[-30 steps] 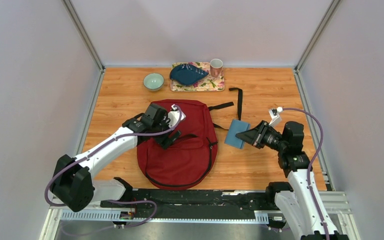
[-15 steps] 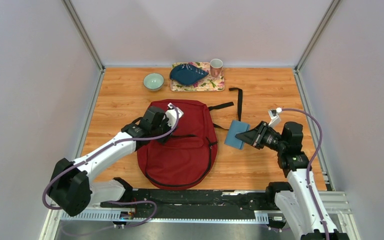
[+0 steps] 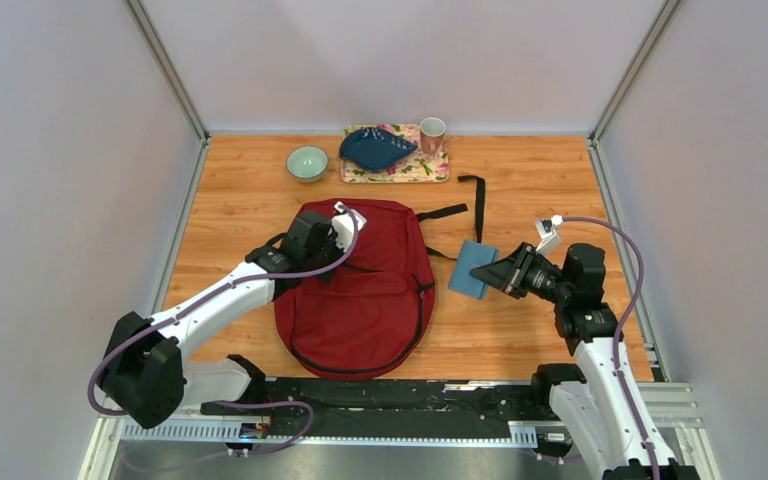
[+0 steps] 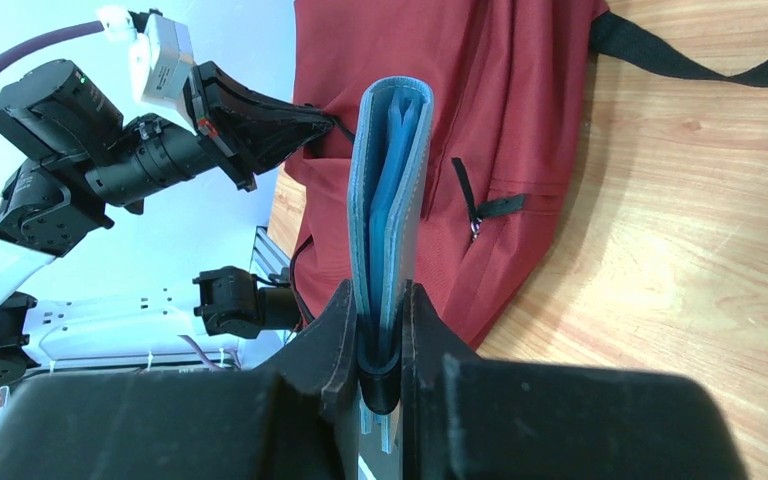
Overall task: Pack the student bag
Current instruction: Place the stationery in the student bag.
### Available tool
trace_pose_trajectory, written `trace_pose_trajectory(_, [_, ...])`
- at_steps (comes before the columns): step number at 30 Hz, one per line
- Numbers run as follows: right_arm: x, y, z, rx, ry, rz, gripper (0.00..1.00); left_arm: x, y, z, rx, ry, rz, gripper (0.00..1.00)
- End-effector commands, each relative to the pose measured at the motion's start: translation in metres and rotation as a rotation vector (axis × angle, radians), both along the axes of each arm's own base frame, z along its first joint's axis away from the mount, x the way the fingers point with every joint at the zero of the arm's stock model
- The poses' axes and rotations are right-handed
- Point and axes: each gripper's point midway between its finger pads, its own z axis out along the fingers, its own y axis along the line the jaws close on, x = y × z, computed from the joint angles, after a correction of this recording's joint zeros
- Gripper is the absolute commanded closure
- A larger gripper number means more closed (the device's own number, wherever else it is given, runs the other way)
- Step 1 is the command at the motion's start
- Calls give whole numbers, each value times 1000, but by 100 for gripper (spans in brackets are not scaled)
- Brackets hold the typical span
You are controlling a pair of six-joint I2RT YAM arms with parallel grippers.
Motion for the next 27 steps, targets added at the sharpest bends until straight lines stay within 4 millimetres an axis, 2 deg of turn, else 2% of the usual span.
trace_pose_trajectory(1, [-1, 11, 17, 0, -76, 47, 100, 14, -18, 37, -141, -65, 31, 100])
trace_pose_trajectory(9, [-1, 24, 14, -4, -68, 63, 100, 11, -80, 73, -486, 78, 10, 100])
trace_pose_trajectory(13, [-2, 24, 20, 4, -77, 64, 100, 19, -100, 81, -560, 127, 14, 100])
trace_pose_trajectory(14, [-3, 25, 22, 8, -79, 70, 100, 23, -105, 91, -583, 124, 17, 100])
trace_pose_trajectory(16, [-4, 27, 26, 22, -73, 75, 100, 23, -114, 91, -594, 150, 16, 100])
trace_pose_trajectory(17, [-4, 28, 26, 27, -67, 79, 100, 24, -120, 98, -614, 153, 15, 100])
trace_pose_trajectory(21, [-6, 37, 28, 72, -28, 101, 100, 26, -133, 103, -640, 166, 43, 100])
trace_pose_trajectory(27, [-7, 56, 37, 172, 43, 127, 100, 22, -127, 95, -643, 171, 82, 100])
